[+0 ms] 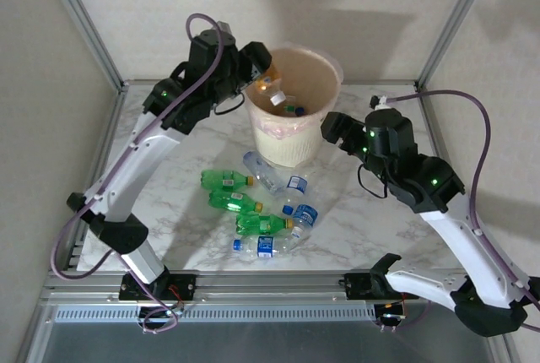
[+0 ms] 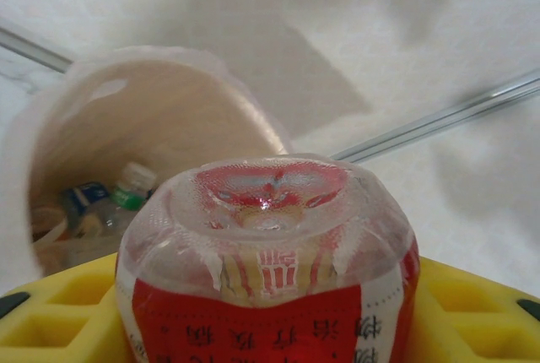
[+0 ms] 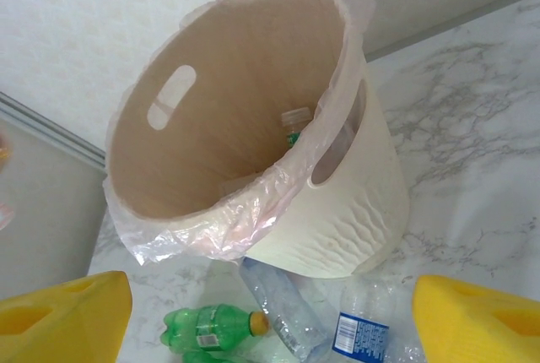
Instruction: Put the plastic bottles in the bin
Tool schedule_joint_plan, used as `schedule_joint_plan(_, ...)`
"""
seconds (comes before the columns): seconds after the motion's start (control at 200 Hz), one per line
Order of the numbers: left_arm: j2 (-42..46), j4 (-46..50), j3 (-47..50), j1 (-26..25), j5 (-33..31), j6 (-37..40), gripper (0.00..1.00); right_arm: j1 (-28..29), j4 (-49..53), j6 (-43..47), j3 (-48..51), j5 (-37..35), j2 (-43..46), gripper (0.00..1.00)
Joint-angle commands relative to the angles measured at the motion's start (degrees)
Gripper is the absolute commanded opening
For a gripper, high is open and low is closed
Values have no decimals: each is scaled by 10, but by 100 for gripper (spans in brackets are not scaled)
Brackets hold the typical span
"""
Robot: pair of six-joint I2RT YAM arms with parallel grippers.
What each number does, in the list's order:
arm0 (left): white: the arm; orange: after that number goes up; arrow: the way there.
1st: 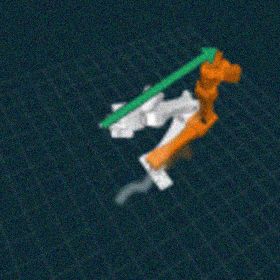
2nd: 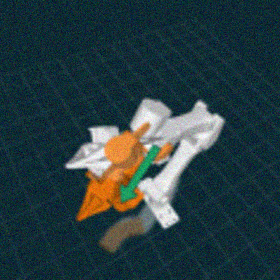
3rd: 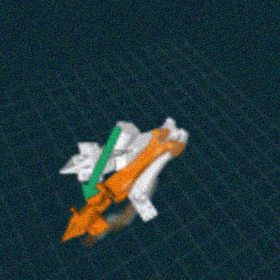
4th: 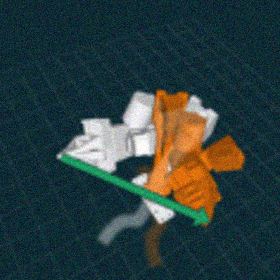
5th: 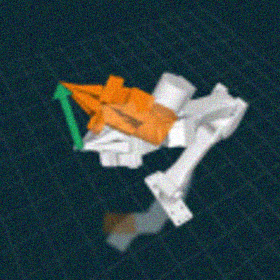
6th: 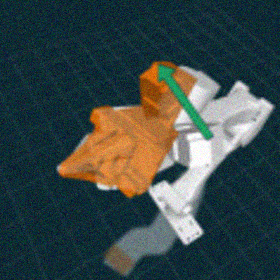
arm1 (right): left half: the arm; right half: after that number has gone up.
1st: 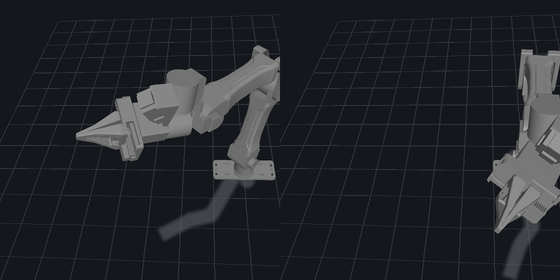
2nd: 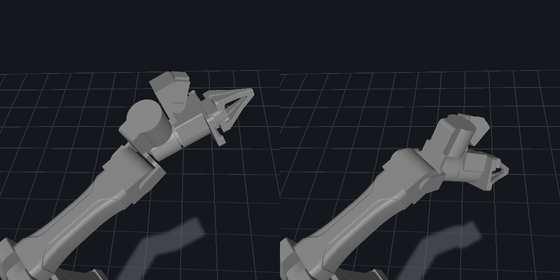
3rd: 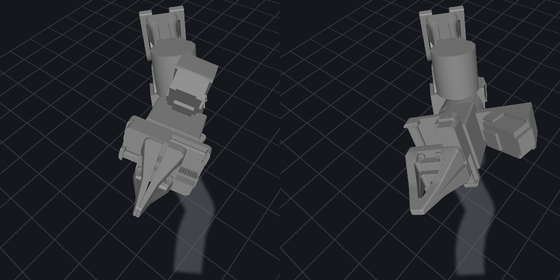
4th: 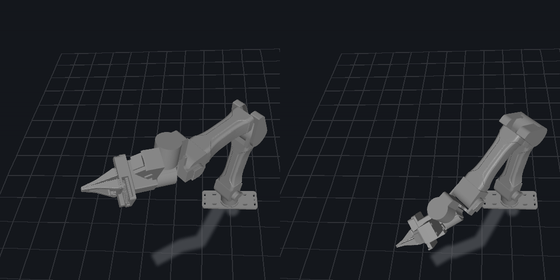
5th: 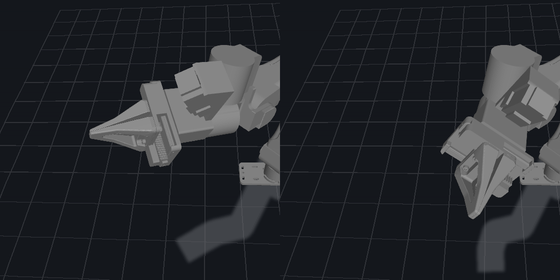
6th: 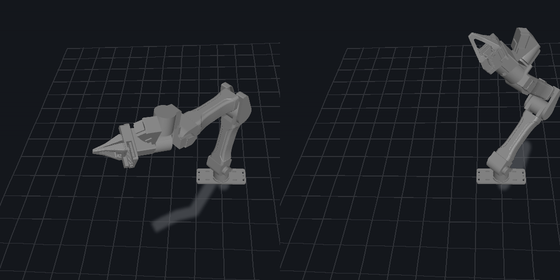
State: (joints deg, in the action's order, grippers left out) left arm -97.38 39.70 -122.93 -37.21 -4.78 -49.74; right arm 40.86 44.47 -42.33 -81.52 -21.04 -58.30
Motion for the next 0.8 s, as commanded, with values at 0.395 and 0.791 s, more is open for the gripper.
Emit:
schedule_joint_plan(0.395, -141, -55, -28, 53, 76, -36, 58, -3, 43, -21, 15, -41, 35, 87)
schedule_joint_plan(0.791, -141, -60, -42, 42, 73, -38, 81, -3, 101, -43, 28, -47, 45, 88)
